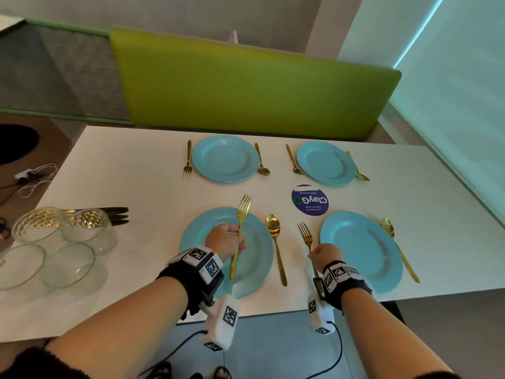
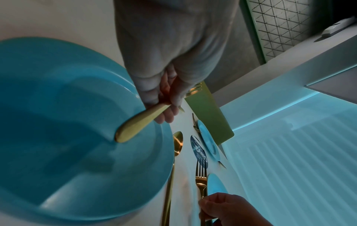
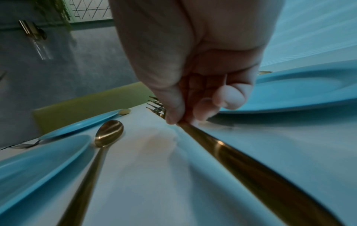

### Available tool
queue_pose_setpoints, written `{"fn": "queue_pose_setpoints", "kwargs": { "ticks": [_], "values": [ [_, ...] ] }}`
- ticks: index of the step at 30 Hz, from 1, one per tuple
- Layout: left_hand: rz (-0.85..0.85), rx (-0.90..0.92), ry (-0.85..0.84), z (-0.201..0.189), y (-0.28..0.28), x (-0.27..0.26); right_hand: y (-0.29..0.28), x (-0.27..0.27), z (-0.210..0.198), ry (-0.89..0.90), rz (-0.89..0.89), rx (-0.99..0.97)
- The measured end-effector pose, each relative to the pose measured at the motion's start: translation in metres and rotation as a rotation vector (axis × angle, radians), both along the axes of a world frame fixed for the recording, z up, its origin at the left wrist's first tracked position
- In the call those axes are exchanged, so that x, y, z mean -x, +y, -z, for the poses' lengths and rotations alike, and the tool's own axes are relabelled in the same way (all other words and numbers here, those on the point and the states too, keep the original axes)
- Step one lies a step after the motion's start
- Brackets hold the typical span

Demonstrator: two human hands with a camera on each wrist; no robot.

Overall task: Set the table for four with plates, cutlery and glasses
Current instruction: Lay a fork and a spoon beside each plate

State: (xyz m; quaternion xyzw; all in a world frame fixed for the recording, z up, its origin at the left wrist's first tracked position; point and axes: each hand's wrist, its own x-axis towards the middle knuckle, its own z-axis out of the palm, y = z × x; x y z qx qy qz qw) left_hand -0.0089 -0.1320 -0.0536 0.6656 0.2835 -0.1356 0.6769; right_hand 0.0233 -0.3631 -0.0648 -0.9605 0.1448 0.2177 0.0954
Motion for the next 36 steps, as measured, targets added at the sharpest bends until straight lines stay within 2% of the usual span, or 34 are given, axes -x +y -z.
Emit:
{"fn": "queue_pose_setpoints", "kwargs": {
  "ticks": [15, 24, 36],
  "values": [
    [-0.011, -0.041, -0.005, 0.007, -0.016, -0.003, -0.008, -0.015, 0.022, -0.041, 0.135, -0.016],
    [-0.022, -0.065, -0.001, 0.007, -0.017, -0.005, -0.014, -0.02, 0.022, -0.114, 0.222, 0.01],
    [-0.012, -0.074, 0.005, 0.008, -0.02, -0.008, -0.018, -0.018, 0.019, -0.12, 0.198, 0.015]
  ]
}}
